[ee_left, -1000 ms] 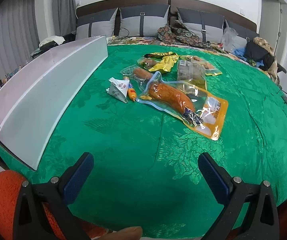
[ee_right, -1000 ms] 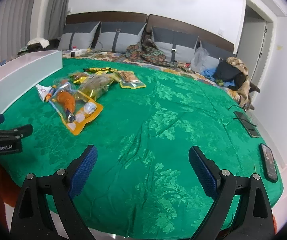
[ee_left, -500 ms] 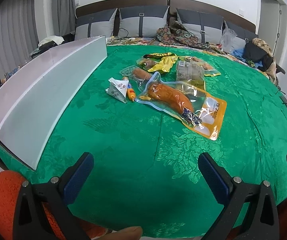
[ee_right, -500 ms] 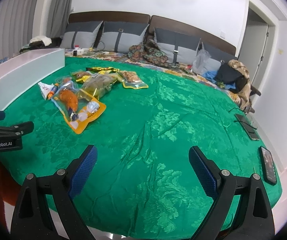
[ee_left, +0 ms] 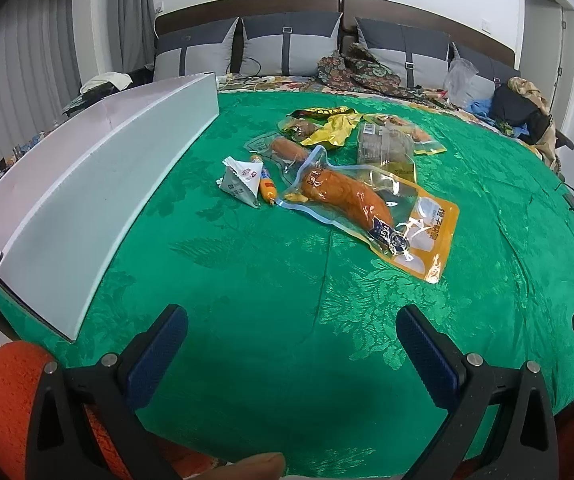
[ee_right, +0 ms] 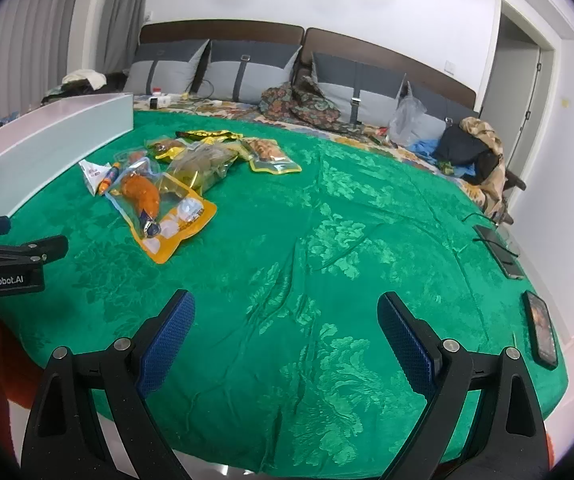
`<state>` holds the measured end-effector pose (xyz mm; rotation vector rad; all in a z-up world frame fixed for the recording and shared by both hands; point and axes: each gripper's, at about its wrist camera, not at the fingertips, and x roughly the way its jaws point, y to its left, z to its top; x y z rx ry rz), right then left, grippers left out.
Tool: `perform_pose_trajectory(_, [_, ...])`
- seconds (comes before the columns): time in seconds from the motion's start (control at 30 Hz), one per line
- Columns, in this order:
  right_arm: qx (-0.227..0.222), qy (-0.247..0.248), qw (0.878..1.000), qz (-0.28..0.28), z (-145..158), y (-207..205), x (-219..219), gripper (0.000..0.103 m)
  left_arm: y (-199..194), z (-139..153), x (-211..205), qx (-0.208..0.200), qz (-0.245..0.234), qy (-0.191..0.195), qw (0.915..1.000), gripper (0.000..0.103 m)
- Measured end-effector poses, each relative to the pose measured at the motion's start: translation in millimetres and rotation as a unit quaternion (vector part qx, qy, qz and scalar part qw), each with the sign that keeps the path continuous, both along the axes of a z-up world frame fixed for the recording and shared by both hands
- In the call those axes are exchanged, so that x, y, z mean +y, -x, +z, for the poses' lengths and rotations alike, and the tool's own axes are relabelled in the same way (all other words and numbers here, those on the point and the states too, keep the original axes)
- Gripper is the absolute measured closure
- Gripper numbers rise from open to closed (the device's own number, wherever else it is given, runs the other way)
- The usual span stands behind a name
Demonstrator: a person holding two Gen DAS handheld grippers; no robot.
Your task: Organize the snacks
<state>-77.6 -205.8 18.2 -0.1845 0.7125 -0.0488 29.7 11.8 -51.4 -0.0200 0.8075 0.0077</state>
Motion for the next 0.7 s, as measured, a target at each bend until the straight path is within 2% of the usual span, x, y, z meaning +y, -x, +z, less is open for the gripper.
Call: perform_pose_trajectory(0.7, [0.007, 0.001, 1.000, 0.010, -6.0, -3.3, 6.1, 0.008, -1.4, 1.7, 5.5, 0.000, 0.006, 0.002, 1.0000, 0.000])
